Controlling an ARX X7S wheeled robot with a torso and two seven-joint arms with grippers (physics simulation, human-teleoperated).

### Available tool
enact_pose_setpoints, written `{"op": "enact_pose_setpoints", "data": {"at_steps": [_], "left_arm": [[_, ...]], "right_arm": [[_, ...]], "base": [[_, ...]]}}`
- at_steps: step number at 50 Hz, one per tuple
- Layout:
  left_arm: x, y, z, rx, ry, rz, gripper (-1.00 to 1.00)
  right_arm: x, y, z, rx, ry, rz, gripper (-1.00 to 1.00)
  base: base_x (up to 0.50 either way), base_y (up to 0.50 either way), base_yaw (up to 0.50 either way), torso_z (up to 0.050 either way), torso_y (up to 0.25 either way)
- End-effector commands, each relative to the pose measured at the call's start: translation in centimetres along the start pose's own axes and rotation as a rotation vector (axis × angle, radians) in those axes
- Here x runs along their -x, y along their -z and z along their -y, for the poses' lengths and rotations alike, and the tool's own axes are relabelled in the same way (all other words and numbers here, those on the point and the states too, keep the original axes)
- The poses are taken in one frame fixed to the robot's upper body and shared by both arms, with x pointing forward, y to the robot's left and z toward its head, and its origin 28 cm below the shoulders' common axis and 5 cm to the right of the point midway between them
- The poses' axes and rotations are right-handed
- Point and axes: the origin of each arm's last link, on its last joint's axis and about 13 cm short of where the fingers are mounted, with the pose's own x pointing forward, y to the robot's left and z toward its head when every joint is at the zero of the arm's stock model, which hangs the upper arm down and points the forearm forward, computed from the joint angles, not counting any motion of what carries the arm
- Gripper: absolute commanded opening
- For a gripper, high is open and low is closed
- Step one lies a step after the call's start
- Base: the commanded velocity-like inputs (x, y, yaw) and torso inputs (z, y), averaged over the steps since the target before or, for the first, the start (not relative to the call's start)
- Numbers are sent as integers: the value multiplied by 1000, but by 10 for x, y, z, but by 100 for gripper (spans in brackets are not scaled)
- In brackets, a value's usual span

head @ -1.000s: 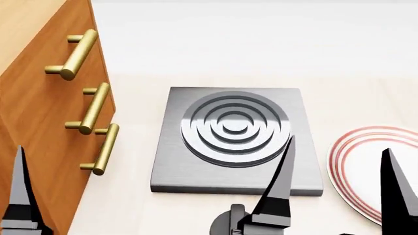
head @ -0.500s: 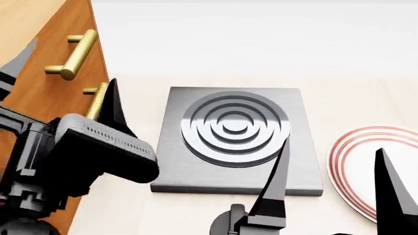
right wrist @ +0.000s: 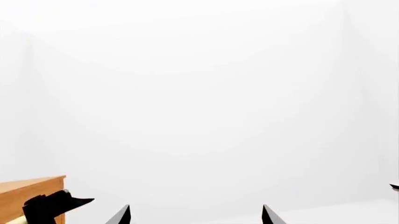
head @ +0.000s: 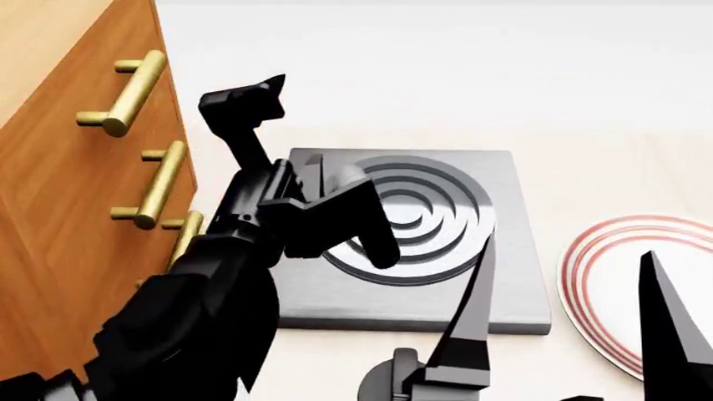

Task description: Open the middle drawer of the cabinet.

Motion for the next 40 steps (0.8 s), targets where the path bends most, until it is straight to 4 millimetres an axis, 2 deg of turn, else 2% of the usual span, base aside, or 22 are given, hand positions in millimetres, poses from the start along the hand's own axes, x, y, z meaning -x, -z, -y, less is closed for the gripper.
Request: {"op": "enact_pose_setpoints", "data": {"at_steps": [1,14,30,35,40], "left_arm": [[-20,34,-15,-97,-6,-195,100],[-22,51,-21,-150,-86,-277,100],[-20,45,-6,-96,-124,-217,100],[-16,51,5,-85,-104,-237,100],[-15,54,8,-82,-119,-242,100]], "right_arm": [[-1,2,1,-2,1,-7,100],[-2,3,4,-13,4,-14,100],[-2,4,4,-14,-5,-15,100],[-2,4,4,-15,-4,-16,100],[-2,5,3,-14,-7,-18,100]], "base": [[0,0,0,0,0],[0,0,0,0,0],[0,0,0,0,0],[0,0,0,0,0],[0,0,0,0,0]]}}
